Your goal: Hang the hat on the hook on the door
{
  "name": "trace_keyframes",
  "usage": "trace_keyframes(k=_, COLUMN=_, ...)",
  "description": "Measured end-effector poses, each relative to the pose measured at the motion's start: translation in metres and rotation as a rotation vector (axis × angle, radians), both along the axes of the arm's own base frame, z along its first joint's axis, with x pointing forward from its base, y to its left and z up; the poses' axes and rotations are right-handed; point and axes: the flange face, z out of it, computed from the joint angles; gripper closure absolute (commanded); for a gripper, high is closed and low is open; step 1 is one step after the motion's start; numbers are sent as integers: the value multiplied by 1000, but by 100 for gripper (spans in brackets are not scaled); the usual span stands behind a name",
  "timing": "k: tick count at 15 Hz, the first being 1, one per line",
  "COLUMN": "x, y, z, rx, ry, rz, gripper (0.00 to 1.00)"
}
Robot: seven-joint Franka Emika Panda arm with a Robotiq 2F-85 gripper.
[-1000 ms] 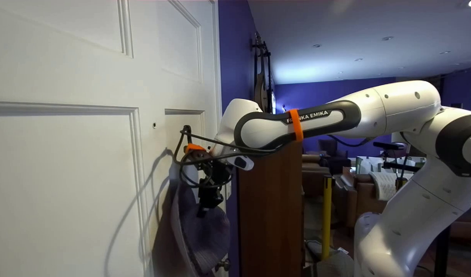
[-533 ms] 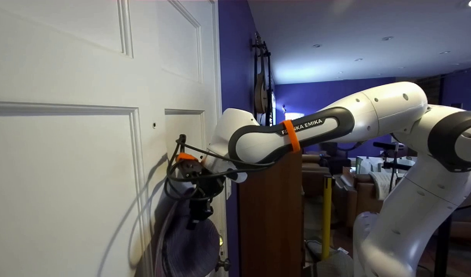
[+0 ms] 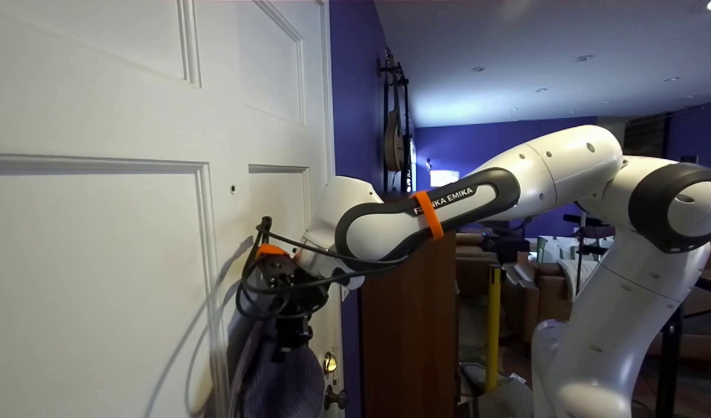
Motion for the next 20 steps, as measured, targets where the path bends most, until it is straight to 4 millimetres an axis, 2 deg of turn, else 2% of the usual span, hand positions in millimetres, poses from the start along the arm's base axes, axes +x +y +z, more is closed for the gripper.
trace_keyframes(k=5, x=1, y=1, z=-3, rx=5, ry=5, rz=12, gripper=99)
trace_keyframes(k=7, x=2, y=1, z=-4, rx=8, ry=5, rz=16, gripper=69)
trace_keyframes(k=17, x=0, y=3, z=-5, rx=43, ry=16, rz=18, gripper=3)
trace_keyframes(k=20, x=-3, y=4, z=-9, rx=72, ry=34, rz=40, gripper=0)
